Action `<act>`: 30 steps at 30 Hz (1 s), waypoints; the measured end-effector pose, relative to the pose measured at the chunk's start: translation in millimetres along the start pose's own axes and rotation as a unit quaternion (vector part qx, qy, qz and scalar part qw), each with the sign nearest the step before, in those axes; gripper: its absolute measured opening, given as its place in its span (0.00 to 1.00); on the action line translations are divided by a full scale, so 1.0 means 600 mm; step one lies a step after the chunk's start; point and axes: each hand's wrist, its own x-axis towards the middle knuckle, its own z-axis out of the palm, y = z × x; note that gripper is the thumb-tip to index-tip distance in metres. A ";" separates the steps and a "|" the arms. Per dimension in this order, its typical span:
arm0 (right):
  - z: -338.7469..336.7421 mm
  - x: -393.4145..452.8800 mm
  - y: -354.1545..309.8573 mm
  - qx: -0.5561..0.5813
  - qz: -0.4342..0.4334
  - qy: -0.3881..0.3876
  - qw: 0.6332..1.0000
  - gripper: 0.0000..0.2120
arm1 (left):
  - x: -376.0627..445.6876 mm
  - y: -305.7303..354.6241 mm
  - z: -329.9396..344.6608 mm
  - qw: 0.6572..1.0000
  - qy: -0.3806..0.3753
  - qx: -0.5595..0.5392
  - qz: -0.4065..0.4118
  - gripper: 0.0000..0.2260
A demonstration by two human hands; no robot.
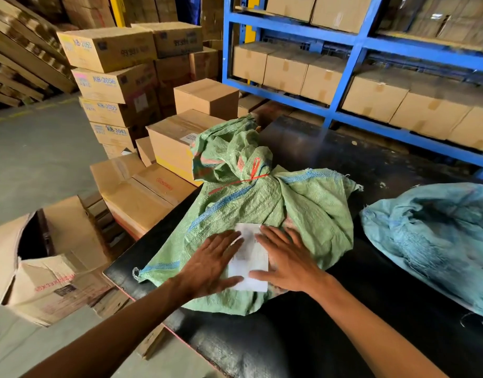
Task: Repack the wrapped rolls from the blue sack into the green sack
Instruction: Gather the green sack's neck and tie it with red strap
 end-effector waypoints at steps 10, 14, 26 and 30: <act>0.016 -0.005 0.016 -0.057 -0.011 -0.038 0.998 0.55 | 0.017 -0.023 0.043 0.996 -0.090 0.008 -0.015 0.57; 0.010 0.001 0.026 -0.030 -0.004 -0.021 0.999 0.43 | 0.009 -0.042 0.028 0.999 -0.038 0.004 -0.028 0.49; -0.036 0.033 0.142 0.109 0.324 -0.002 0.940 0.50 | 0.048 -0.074 0.044 0.991 -0.066 -0.013 -0.117 0.47; -0.012 0.041 0.138 0.042 0.339 0.000 0.940 0.46 | 0.091 -0.130 0.037 0.988 -0.130 0.024 -0.083 0.47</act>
